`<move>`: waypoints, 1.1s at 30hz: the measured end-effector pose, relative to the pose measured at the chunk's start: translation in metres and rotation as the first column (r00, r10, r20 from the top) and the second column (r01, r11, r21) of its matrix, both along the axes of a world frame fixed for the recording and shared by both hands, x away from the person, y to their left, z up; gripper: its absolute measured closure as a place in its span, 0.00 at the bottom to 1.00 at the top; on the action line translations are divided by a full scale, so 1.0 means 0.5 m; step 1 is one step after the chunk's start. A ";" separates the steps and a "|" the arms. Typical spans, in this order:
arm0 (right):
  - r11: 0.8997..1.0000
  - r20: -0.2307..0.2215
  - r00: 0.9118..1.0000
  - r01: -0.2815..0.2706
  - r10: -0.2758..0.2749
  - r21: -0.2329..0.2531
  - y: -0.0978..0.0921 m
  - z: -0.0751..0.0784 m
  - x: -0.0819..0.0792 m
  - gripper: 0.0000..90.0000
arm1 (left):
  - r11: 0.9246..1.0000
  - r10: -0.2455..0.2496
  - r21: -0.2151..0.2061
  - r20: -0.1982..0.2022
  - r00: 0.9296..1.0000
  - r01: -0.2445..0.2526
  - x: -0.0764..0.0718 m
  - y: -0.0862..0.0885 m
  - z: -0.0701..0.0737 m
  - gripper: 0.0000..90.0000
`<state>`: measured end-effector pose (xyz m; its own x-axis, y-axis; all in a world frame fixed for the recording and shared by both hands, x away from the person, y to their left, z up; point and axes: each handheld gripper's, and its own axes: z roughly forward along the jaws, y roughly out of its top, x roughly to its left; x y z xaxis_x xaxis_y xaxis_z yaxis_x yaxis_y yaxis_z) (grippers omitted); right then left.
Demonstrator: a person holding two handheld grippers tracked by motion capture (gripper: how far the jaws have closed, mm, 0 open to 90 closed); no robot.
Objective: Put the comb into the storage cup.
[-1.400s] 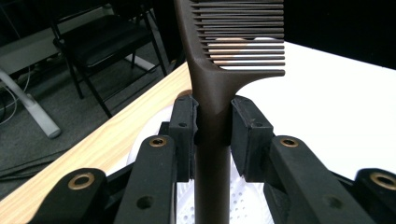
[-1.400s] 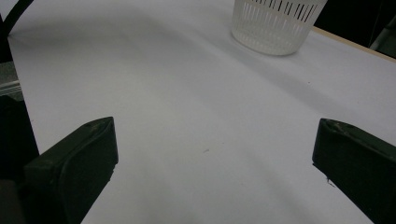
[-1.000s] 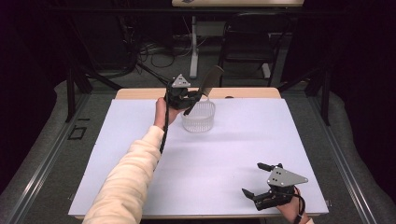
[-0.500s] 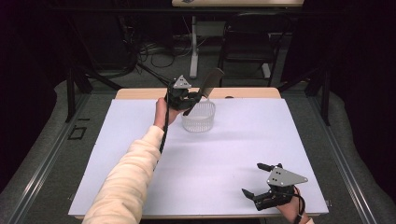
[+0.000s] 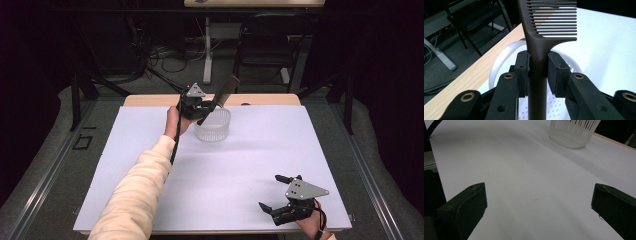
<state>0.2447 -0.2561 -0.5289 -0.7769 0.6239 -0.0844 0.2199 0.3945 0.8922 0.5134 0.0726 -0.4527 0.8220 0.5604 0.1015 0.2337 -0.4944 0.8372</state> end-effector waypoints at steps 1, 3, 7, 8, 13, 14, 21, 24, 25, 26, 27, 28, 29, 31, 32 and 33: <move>1.000 0.000 1.000 0.000 0.000 0.002 0.000 0.000 0.000 0.00 | 1.000 -0.004 0.007 0.006 1.000 0.004 0.001 0.000 -0.001 0.80; 1.000 -0.003 1.000 0.001 -0.001 0.001 0.000 0.000 0.000 0.00 | 1.000 -0.009 0.009 0.008 1.000 0.009 0.001 -0.001 -0.003 0.80; 1.000 -0.002 1.000 0.003 -0.003 0.003 -0.001 0.000 0.000 0.00 | 1.000 -0.020 0.017 0.005 1.000 0.020 0.002 -0.003 -0.012 0.80; 1.000 -0.003 1.000 0.003 -0.003 0.003 -0.001 0.000 0.000 0.00 | 1.000 -0.021 0.017 0.004 1.000 0.021 0.002 -0.003 -0.015 0.80; 1.000 0.000 1.000 0.000 0.000 0.003 -0.001 0.000 0.000 0.00 | 0.999 -0.037 0.038 0.003 0.999 0.036 0.005 -0.006 -0.024 0.80; 1.000 0.000 1.000 0.000 0.000 0.004 -0.001 0.000 0.000 0.00 | 0.998 -0.038 0.040 0.006 0.999 0.038 0.005 -0.006 -0.024 0.80; 1.000 -0.001 1.000 0.002 -0.002 0.003 -0.001 0.000 0.000 0.00 | 0.997 -0.054 0.054 0.019 0.998 0.053 0.005 -0.008 -0.022 0.80; 1.000 0.001 1.000 0.002 -0.002 0.003 -0.001 0.000 0.000 0.00 | 0.997 -0.056 0.064 0.022 0.998 0.054 0.005 -0.008 -0.021 0.80; 1.000 0.001 1.000 0.002 -0.002 0.004 -0.001 0.000 0.000 0.00 | 0.996 -0.058 0.064 0.023 0.998 0.056 0.005 -0.008 -0.021 0.80; 1.000 0.002 1.000 0.003 -0.003 0.004 -0.001 0.000 0.000 0.00 | 0.996 -0.059 0.065 0.025 0.998 0.058 0.005 -0.008 -0.021 0.80; 1.000 0.001 1.000 0.003 -0.003 0.004 -0.001 0.000 0.000 0.00 | 0.996 -0.060 0.070 0.026 0.998 0.058 0.005 -0.008 -0.020 0.80; 1.000 0.000 1.000 0.002 -0.002 0.003 -0.001 0.000 0.000 0.00 | 0.996 -0.060 0.069 0.027 0.998 0.058 0.005 -0.008 -0.021 0.80; 1.000 0.000 1.000 0.002 -0.002 0.002 -0.001 0.000 0.000 0.00 | 0.996 -0.060 0.072 0.028 0.998 0.057 0.005 -0.008 -0.021 0.80; 1.000 0.002 1.000 0.002 -0.002 0.003 -0.001 0.000 0.000 0.00 | 0.995 -0.062 0.075 0.030 0.998 0.060 0.006 -0.009 -0.021 0.80; 1.000 0.000 1.000 0.003 -0.003 0.005 -0.001 0.000 0.000 0.00 | 0.995 -0.063 0.075 0.030 0.998 0.061 0.006 -0.009 -0.022 0.80; 1.000 0.000 1.000 0.003 -0.003 0.004 -0.001 0.000 0.000 0.00 | 0.995 -0.063 0.074 0.029 0.998 0.061 0.005 -0.009 -0.022 0.80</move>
